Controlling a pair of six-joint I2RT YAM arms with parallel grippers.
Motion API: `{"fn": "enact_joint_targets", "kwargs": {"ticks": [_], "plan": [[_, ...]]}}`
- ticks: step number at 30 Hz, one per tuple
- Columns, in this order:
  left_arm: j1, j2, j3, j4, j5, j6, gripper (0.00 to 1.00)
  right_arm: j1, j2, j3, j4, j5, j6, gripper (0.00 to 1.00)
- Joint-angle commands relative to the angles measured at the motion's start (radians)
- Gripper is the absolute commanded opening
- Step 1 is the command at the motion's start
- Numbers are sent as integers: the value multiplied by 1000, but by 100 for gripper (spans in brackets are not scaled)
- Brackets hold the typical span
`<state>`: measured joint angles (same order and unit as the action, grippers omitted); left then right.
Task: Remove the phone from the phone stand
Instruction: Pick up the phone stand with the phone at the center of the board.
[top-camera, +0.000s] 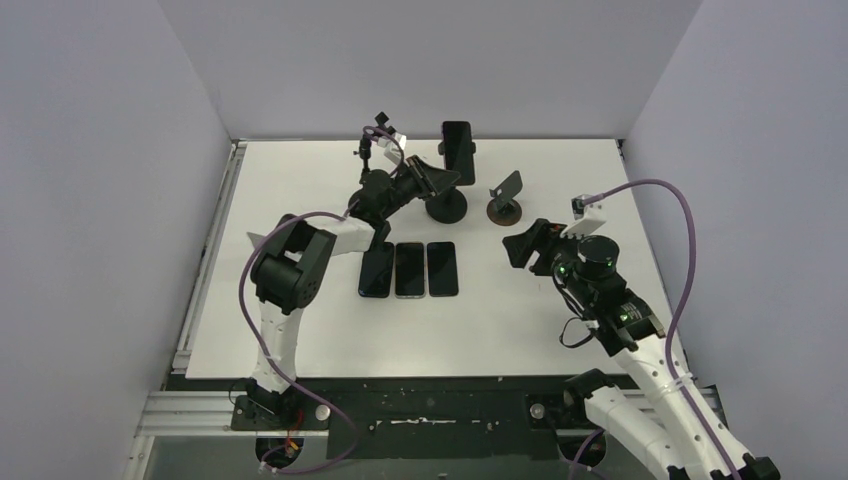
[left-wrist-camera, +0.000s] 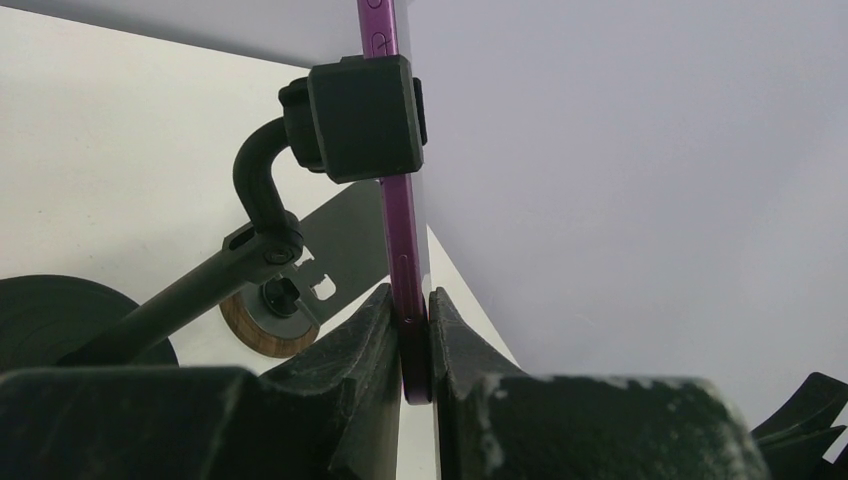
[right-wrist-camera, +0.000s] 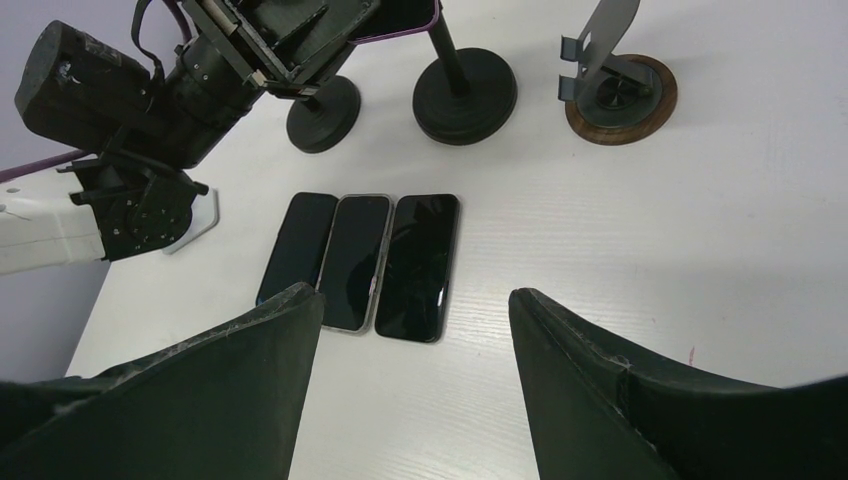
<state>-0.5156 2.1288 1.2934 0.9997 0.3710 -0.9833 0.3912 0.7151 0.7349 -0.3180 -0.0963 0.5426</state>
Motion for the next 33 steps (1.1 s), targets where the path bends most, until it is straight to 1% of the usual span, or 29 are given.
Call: {"fn": "enact_joint_targets", "kwargs": {"ticks": [1, 7, 17, 27, 33], "plan": [[-7, -83, 31, 141, -9, 32, 0, -8, -19, 35, -1, 20, 0, 70], [-22, -142, -2, 149, -26, 35, 0, -7, -31, 57, -16, 21, 5, 70], [-29, -192, -20, 149, -29, 33, 0, -8, -43, 79, -30, 18, 10, 70], [-59, -323, -109, 160, -37, 31, 0, -7, -59, 163, -89, 58, -40, 70], [-122, -420, -202, 158, -59, 32, 0, -8, -78, 227, -147, 87, -94, 70]]}}
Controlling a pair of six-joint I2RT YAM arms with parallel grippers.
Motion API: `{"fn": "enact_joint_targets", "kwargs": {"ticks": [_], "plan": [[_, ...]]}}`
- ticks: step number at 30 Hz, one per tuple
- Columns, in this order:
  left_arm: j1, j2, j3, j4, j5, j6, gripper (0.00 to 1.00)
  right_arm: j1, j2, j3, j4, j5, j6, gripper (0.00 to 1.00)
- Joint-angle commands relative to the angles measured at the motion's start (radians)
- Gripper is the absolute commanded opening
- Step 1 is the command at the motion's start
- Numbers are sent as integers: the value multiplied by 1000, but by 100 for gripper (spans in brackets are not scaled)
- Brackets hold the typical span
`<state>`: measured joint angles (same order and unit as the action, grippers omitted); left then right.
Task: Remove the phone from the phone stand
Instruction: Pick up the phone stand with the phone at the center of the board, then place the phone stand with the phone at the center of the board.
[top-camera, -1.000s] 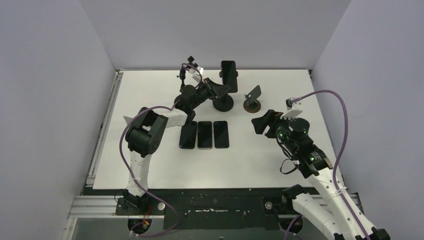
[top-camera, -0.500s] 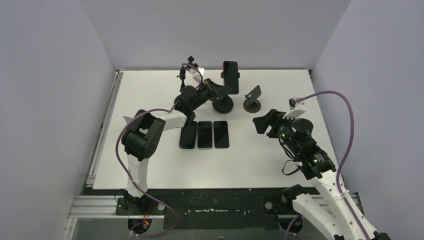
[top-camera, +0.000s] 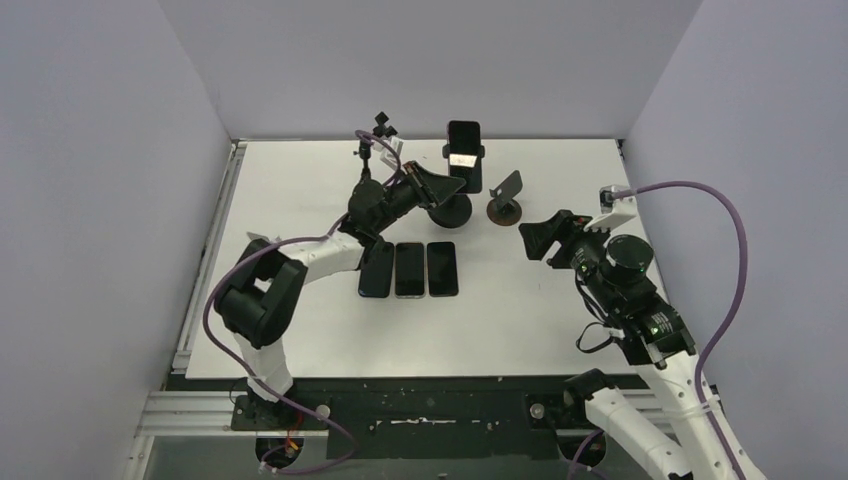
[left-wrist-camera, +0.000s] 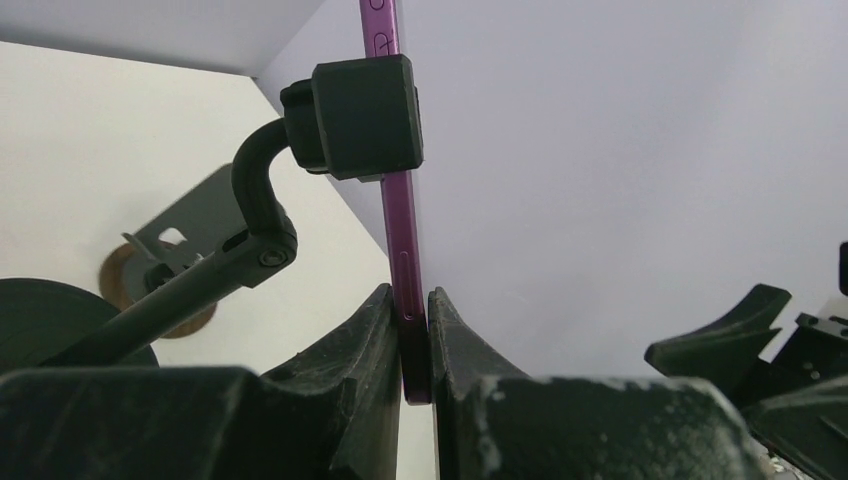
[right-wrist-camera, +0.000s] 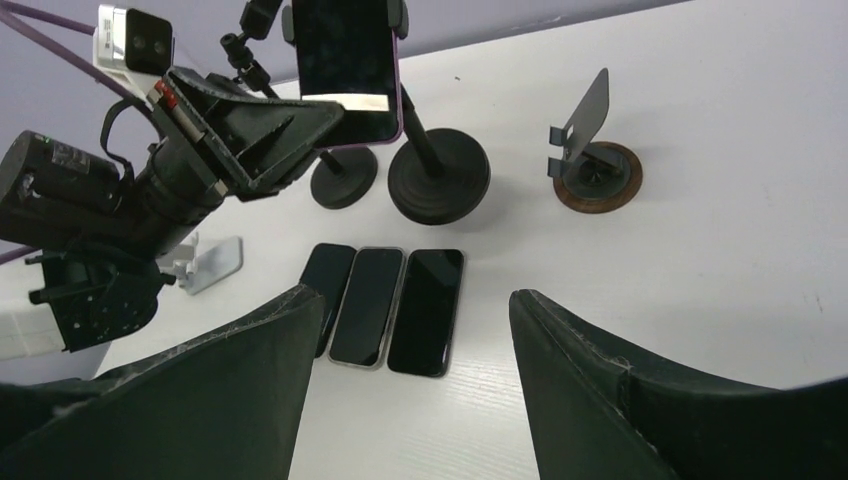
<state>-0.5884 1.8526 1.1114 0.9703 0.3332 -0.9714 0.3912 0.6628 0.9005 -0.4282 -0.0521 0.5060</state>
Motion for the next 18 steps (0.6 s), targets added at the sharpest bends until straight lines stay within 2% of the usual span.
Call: {"fn": "enact_joint_targets", "kwargs": {"ticks": [1, 11, 18], "plan": [[-66, -158, -38, 186, -27, 22, 0, -7, -30, 76, -47, 48, -68, 70], [-258, -235, -204, 260, -155, -31, 0, -7, -65, 165, -115, 135, -160, 72], [-353, -166, -273, 448, -218, -134, 0, -7, -68, 154, -118, 124, -152, 72]]}}
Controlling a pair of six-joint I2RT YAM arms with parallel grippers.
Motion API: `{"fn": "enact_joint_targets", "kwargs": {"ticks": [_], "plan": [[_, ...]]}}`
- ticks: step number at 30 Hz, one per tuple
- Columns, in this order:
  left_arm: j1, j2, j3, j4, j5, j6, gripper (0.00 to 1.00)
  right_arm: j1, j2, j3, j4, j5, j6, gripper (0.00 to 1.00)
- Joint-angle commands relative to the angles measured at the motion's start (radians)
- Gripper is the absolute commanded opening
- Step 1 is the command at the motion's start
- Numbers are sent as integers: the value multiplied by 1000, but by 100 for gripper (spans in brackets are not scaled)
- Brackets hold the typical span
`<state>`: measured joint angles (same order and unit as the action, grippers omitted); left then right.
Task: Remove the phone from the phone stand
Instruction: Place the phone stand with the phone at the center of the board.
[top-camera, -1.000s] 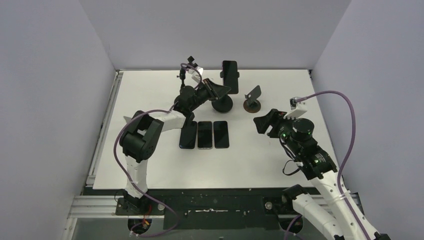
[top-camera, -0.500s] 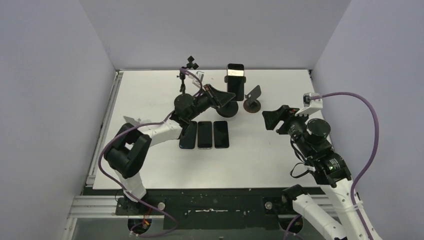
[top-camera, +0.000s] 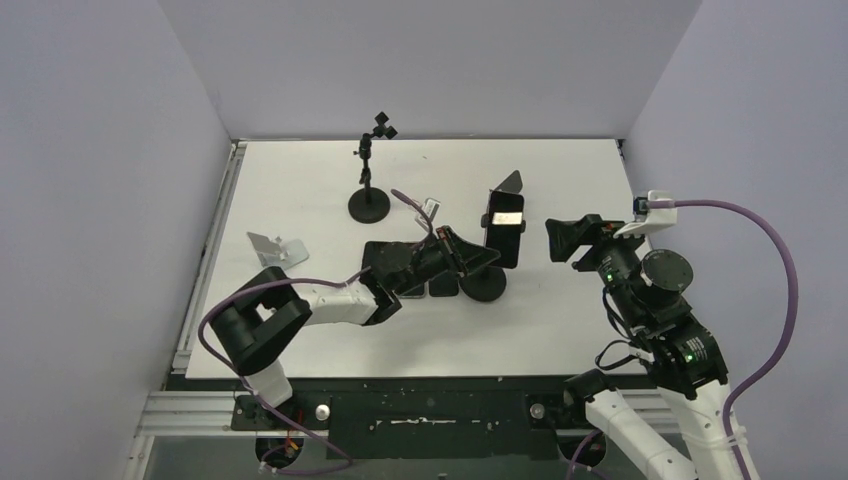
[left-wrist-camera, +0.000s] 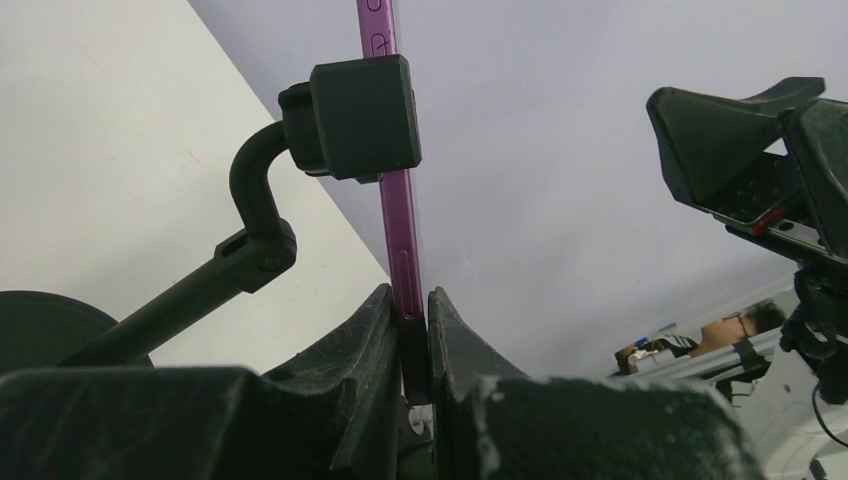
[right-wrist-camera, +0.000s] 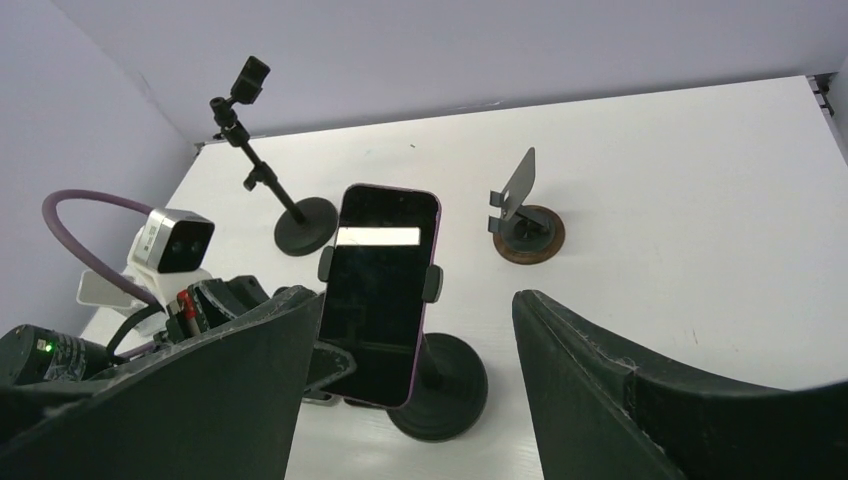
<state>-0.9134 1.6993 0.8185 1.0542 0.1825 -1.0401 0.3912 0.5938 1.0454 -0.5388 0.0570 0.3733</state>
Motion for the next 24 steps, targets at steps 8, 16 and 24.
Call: {"fn": "enact_joint_targets", "kwargs": {"ticks": [8, 16, 24], "plan": [[-50, 38, 3, 444, -75, -98, 0, -8, 0, -6, -9, 10, -4, 72], [-51, 97, -6, 503, -66, -116, 0, -8, 3, -26, -2, 4, 4, 72], [-56, 148, -9, 530, -63, -124, 0, -8, 0, -43, 0, -2, 11, 72]]}}
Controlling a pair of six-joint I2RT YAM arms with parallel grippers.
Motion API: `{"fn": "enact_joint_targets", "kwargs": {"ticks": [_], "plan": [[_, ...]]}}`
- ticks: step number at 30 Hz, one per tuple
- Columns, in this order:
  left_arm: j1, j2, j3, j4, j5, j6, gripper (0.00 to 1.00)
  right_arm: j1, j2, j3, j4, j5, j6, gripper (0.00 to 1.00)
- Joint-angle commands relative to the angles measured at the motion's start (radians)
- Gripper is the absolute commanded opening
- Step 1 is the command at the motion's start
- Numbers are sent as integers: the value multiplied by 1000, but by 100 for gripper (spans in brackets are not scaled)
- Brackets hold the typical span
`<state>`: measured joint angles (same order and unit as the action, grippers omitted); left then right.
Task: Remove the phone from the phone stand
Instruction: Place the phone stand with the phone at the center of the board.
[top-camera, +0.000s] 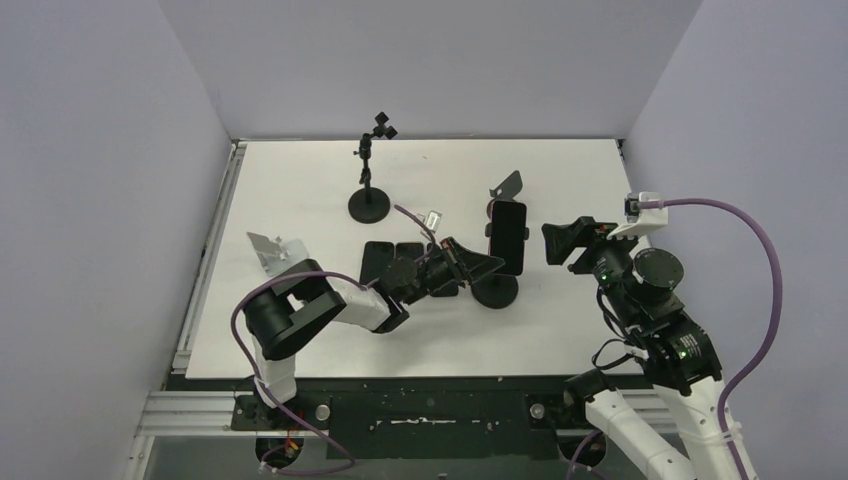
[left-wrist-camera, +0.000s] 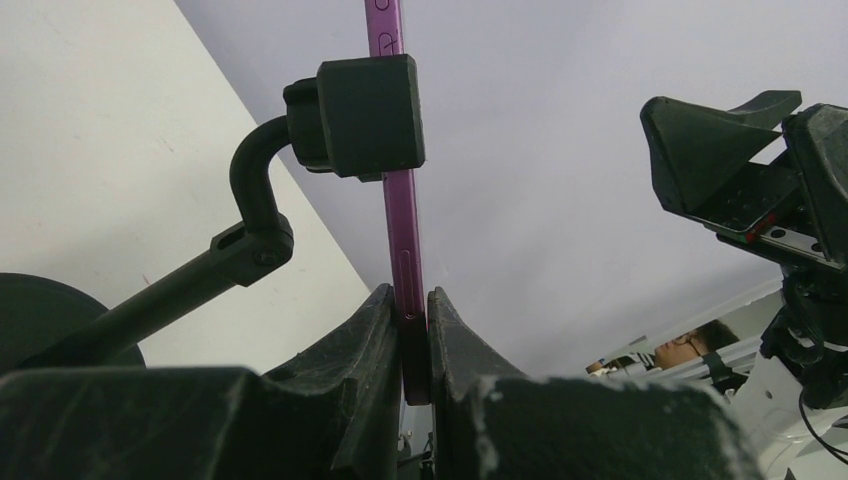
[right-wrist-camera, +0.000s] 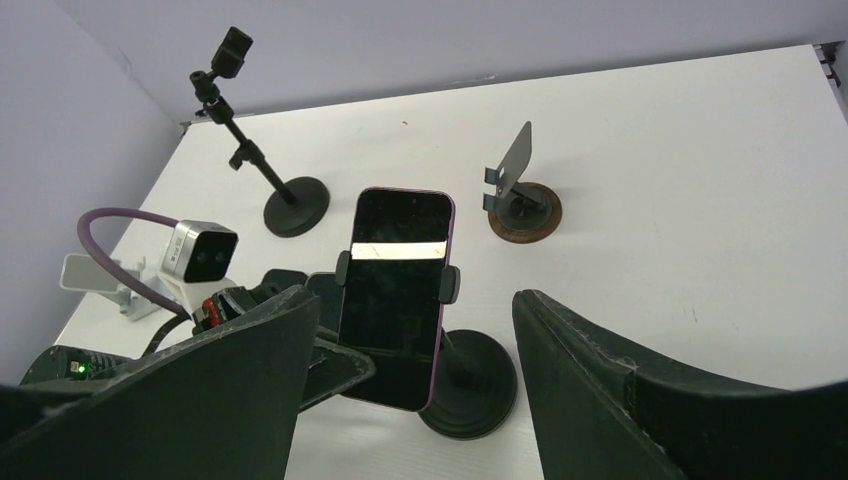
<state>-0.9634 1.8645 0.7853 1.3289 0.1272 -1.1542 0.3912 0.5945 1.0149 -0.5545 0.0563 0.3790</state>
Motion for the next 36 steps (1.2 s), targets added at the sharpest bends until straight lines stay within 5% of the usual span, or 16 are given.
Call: {"fn": "enact_joint_targets", "kwargs": {"ticks": [1, 14, 21, 34, 36], "plan": [[-7, -15, 21, 255, -9, -8, 0, -7, -2, -15, 15, -2, 5, 72], [-6, 7, -33, 249, -1, -4, 1, -7, 2, -22, 17, -1, 6, 72], [1, -18, -72, 228, 27, 6, 28, -7, 4, -18, 19, -1, 6, 72], [36, -125, -219, 210, 26, 33, 60, -6, 17, -19, 19, -9, 32, 78], [50, -157, -251, 192, 30, 37, 83, -7, 25, -23, 21, -12, 43, 81]]}}
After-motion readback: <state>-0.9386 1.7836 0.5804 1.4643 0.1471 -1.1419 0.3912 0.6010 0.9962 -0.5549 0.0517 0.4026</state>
